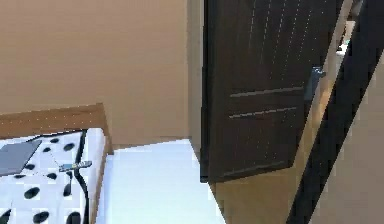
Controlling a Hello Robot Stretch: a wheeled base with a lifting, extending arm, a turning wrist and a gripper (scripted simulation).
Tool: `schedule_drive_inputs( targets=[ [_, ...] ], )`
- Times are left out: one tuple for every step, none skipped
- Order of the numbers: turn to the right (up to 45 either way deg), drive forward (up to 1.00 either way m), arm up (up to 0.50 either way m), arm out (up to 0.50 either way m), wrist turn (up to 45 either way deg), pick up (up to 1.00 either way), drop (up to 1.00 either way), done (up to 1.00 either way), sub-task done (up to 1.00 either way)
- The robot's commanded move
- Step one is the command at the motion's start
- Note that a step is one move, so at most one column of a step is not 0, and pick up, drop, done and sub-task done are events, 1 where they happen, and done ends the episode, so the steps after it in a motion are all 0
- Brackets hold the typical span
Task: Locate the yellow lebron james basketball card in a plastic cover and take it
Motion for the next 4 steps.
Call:
schedule_drive_inputs(
  targets=[
    [0.0,0.6,0.0,0.0,0.0,0.0,0.0,0.0,0.0],
    [21.0,0.0,0.0,0.0,0.0,0.0,0.0,0.0,0.0],
    [0.0,0.25,0.0,0.0,0.0,0.0,0.0,0.0,0.0],
    [45.0,0.0,0.0,0.0,0.0,0.0,0.0,0.0,0.0]
  ],
)
